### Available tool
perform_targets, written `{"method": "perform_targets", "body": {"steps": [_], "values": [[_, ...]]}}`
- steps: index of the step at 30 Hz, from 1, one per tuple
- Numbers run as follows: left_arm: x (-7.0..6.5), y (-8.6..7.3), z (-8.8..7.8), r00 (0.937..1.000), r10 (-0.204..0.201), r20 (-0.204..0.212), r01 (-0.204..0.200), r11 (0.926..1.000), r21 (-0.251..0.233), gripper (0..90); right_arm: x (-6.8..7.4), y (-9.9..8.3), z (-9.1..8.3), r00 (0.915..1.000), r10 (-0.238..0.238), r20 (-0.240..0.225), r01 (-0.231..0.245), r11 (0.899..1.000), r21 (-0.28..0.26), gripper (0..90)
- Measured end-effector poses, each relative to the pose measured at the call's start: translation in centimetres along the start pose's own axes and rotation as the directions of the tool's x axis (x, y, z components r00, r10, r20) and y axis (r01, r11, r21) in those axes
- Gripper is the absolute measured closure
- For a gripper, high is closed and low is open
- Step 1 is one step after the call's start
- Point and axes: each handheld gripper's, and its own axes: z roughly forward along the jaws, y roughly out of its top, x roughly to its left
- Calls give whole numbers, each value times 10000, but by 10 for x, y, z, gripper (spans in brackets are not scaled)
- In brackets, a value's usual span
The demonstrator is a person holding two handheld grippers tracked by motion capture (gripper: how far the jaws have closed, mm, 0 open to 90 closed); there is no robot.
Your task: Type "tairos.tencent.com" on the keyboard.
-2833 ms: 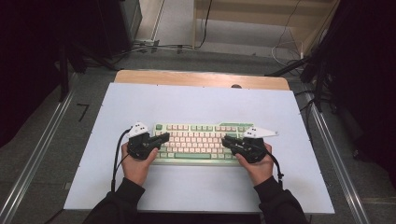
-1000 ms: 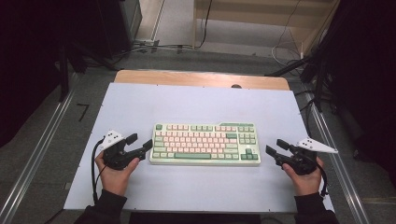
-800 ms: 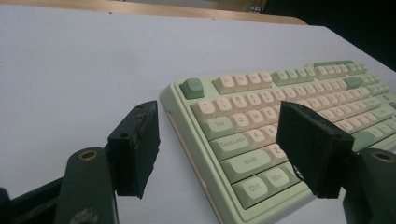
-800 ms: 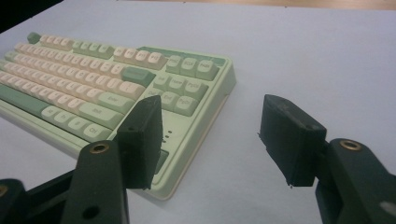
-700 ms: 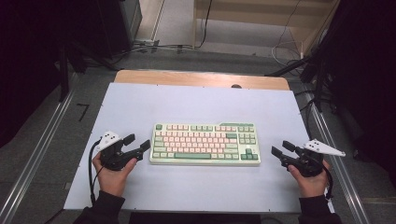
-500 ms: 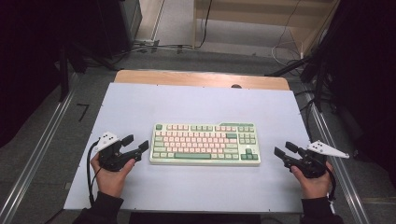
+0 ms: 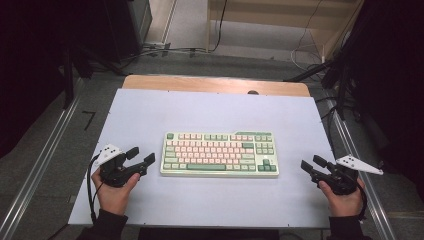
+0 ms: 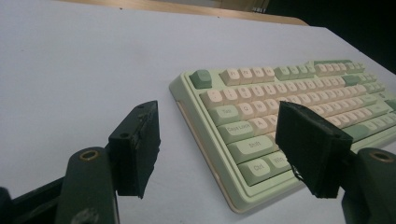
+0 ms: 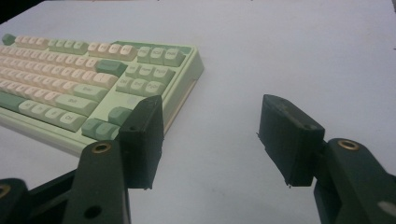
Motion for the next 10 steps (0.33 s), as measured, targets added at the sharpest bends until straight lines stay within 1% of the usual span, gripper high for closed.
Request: {"method": "perform_targets", "body": {"steps": [5, 8, 10], "values": [[0, -2, -3, 10000, 16, 65, -16, 10000, 92, 317, -2, -3, -4, 9999, 32, 158, -33, 10000, 38, 383], [0, -3, -4, 9999, -48, 106, 47, 9999, 106, 316, -3, -4, -6, 9998, 59, 209, -59, 10000, 7, 371], [1, -4, -5, 9997, -162, 164, 160, 9998, 110, 317, -2, -4, -8, 9997, 87, 219, -86, 10000, -32, 358]]}}
